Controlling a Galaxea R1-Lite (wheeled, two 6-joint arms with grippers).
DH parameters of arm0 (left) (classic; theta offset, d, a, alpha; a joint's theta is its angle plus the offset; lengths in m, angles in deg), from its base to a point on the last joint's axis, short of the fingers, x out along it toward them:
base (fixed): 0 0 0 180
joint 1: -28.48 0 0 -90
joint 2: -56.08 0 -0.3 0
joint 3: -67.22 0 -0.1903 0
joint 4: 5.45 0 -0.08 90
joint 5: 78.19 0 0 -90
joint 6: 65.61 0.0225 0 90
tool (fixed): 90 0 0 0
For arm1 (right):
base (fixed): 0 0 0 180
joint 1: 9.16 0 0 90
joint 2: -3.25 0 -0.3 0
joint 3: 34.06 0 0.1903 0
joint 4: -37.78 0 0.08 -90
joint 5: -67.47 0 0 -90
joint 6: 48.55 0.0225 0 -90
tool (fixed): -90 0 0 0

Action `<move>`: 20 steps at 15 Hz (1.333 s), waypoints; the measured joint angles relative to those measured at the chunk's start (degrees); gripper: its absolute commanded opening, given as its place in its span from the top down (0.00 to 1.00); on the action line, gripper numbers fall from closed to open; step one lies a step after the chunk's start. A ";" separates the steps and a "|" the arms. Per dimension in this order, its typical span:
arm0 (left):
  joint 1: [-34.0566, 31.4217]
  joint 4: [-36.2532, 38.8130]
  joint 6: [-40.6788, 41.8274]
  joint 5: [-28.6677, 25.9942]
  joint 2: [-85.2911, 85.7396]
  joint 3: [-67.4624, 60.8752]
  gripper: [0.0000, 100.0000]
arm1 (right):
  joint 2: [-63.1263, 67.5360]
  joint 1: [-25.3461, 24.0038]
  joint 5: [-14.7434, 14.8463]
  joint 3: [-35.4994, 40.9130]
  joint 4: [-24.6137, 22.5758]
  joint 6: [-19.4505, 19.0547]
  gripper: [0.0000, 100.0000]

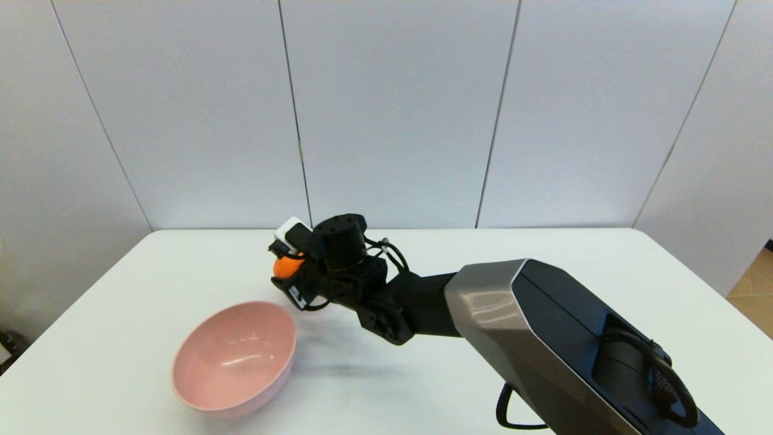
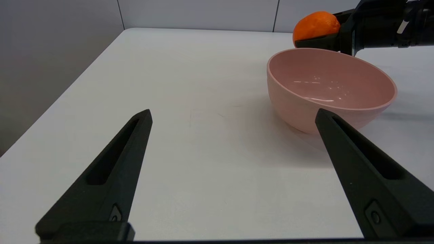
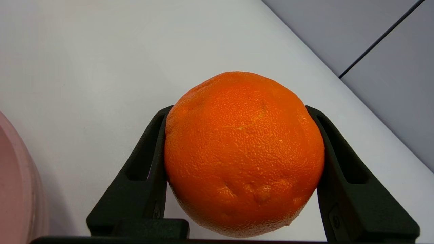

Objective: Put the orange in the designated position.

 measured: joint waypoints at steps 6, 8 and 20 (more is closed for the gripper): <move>0.02 0.00 0.00 0.00 0.00 0.00 0.00 | 0.57 -0.11 -0.06 0.00 0.02 -0.01 1.00; 0.00 0.00 0.00 0.00 0.00 0.00 0.00 | 0.68 -0.13 -0.11 0.00 -0.02 0.00 1.00; 0.00 0.02 -0.02 0.00 0.00 0.00 0.00 | 0.90 -0.57 -6.06 -0.02 -2.07 -0.28 1.00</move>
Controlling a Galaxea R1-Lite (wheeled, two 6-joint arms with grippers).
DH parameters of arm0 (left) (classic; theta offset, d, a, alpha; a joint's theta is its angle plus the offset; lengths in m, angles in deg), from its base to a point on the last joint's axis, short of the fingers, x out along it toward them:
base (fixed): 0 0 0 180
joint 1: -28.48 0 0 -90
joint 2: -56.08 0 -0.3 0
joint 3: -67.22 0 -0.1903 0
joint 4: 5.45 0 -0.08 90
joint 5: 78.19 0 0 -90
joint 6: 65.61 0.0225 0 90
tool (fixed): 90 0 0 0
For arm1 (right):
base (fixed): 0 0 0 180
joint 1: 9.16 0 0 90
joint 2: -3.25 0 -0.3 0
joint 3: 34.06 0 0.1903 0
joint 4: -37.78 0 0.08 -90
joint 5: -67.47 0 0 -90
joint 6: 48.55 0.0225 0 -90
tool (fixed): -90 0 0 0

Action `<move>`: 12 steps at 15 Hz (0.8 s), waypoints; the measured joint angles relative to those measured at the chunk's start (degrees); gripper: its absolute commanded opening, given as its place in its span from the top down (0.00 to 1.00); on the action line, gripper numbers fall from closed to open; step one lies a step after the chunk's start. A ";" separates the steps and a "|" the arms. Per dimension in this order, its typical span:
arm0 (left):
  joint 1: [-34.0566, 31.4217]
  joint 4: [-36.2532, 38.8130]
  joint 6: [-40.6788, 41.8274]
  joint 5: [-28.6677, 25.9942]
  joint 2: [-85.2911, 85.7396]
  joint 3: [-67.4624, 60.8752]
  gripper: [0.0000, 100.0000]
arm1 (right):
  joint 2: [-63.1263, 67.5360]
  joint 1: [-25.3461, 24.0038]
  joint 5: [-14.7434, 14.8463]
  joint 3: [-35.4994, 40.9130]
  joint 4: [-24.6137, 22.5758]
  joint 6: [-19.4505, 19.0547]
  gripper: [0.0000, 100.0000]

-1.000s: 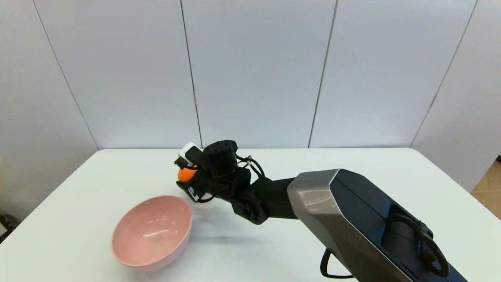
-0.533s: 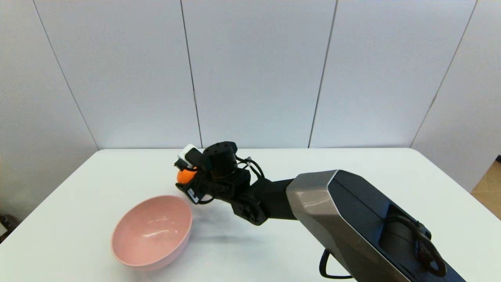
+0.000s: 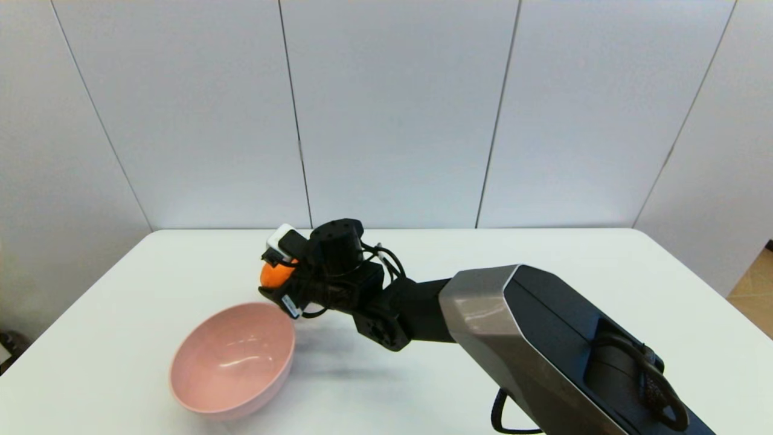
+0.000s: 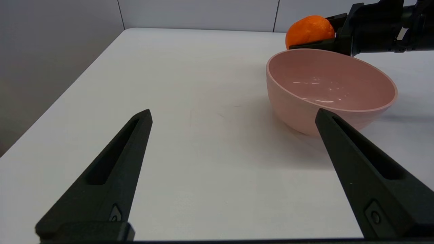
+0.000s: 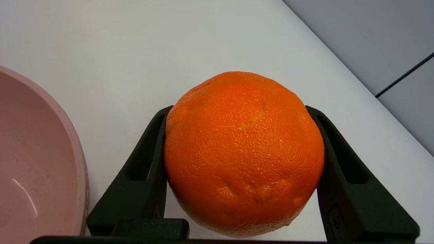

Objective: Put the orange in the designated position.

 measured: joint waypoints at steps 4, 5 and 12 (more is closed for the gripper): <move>0.00 -0.02 0.02 0.00 0.00 0.00 0.00 | 0.30 -0.06 -0.05 0.00 -0.02 -0.06 1.00; 0.00 -0.02 0.02 -0.02 0.00 0.00 0.00 | 0.35 -0.09 0.00 0.00 0.00 -0.09 1.00; 0.02 -0.02 0.02 0.00 0.00 0.00 0.00 | 1.27 0.07 -0.11 0.00 -0.02 -0.17 1.00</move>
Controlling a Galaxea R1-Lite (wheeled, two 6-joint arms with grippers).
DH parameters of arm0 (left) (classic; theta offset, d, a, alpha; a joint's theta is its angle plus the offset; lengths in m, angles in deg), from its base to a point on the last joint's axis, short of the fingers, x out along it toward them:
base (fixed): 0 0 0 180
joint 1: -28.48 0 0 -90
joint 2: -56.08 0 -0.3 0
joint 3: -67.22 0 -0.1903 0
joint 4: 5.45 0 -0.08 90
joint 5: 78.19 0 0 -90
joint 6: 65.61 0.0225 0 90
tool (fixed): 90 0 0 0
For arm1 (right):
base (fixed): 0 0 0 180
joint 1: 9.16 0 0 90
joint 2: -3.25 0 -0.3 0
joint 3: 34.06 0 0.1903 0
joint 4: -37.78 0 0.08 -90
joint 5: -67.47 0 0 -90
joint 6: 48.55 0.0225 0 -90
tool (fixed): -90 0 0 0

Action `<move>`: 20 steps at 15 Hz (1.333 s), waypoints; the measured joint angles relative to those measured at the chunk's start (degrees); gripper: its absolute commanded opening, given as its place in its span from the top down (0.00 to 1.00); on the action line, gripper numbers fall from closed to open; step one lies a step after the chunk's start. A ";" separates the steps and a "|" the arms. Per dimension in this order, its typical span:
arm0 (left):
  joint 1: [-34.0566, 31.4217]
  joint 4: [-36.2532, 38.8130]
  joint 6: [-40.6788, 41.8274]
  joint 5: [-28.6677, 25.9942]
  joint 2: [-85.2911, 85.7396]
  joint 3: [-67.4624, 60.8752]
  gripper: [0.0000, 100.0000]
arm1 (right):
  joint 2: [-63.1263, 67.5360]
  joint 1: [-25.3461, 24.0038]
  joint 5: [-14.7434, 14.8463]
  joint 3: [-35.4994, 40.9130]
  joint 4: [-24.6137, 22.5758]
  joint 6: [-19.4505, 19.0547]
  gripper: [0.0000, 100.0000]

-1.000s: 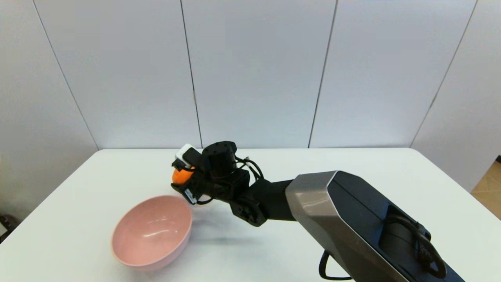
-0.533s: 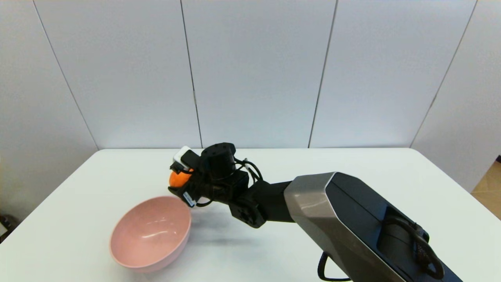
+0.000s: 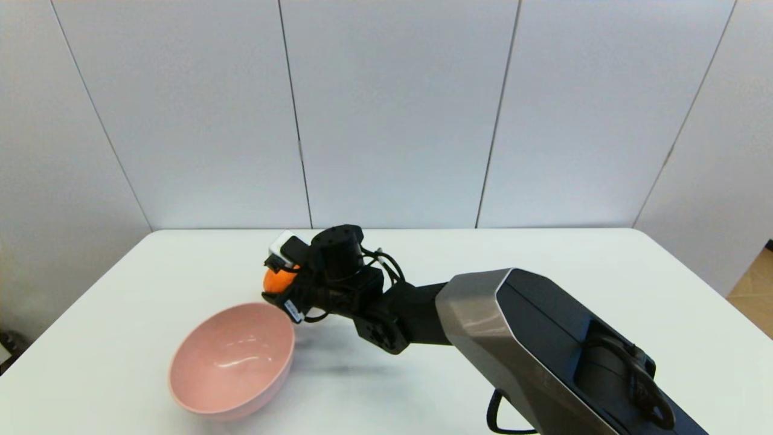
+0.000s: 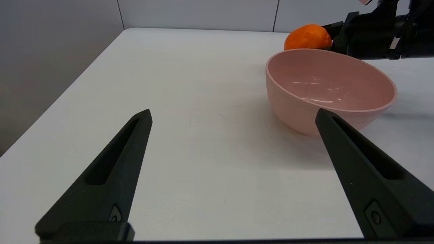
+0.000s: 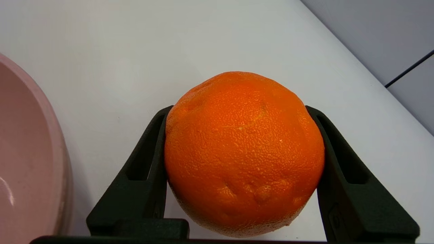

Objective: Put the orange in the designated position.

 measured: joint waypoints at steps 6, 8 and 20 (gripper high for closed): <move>-0.02 0.00 0.00 0.00 0.00 0.00 0.00 | 0.33 0.23 -0.02 -0.13 0.30 -0.02 1.00; -0.02 0.00 0.00 0.00 0.00 0.00 0.00 | 0.35 0.28 -0.02 -0.33 0.20 0.02 1.00; -0.02 0.00 0.00 0.00 0.00 0.00 0.00 | 0.37 0.28 0.00 -0.33 0.27 0.00 1.00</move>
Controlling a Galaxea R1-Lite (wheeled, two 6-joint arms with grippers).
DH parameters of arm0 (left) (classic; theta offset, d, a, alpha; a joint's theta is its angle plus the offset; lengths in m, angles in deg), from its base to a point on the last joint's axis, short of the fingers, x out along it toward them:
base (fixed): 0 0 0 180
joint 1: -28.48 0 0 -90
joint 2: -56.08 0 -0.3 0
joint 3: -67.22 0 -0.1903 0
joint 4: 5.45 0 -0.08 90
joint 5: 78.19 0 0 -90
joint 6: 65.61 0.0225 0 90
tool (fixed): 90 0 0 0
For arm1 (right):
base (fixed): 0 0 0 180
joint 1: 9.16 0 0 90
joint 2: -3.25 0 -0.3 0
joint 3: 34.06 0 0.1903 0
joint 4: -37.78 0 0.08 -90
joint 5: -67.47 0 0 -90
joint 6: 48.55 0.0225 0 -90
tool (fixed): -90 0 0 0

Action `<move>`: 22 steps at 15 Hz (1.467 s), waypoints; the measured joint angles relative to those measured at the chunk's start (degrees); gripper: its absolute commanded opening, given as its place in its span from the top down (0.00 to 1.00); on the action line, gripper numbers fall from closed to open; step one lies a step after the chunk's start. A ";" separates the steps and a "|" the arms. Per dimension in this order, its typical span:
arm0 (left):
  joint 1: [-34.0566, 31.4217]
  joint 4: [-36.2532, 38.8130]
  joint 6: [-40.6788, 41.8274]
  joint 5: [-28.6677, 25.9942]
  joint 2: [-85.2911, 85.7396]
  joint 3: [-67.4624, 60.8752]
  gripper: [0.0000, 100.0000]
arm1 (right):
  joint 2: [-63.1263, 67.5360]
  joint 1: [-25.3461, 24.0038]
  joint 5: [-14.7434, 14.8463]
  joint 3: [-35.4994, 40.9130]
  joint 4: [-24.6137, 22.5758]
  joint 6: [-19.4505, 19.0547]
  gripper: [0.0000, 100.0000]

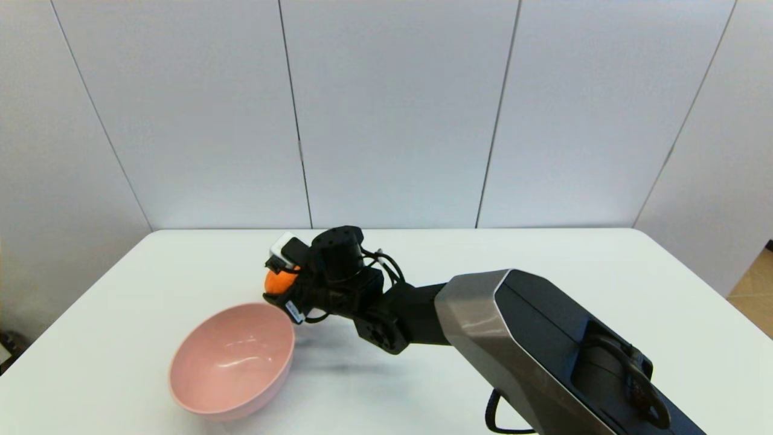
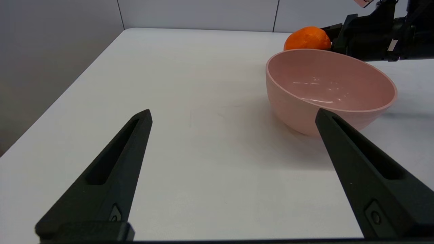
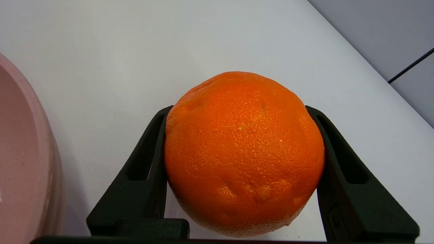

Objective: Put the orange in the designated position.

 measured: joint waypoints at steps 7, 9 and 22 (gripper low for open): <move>0.00 0.02 0.00 0.00 0.00 0.00 0.00 | -0.01 0.09 -2.17 0.05 -0.18 -0.27 0.00; 0.00 0.00 0.00 0.00 0.00 0.00 0.00 | -0.04 0.09 -2.10 0.05 -0.11 -0.20 0.00; 0.00 0.00 0.00 0.00 0.00 0.00 0.00 | -0.06 0.50 -2.10 -0.02 0.01 -0.24 0.00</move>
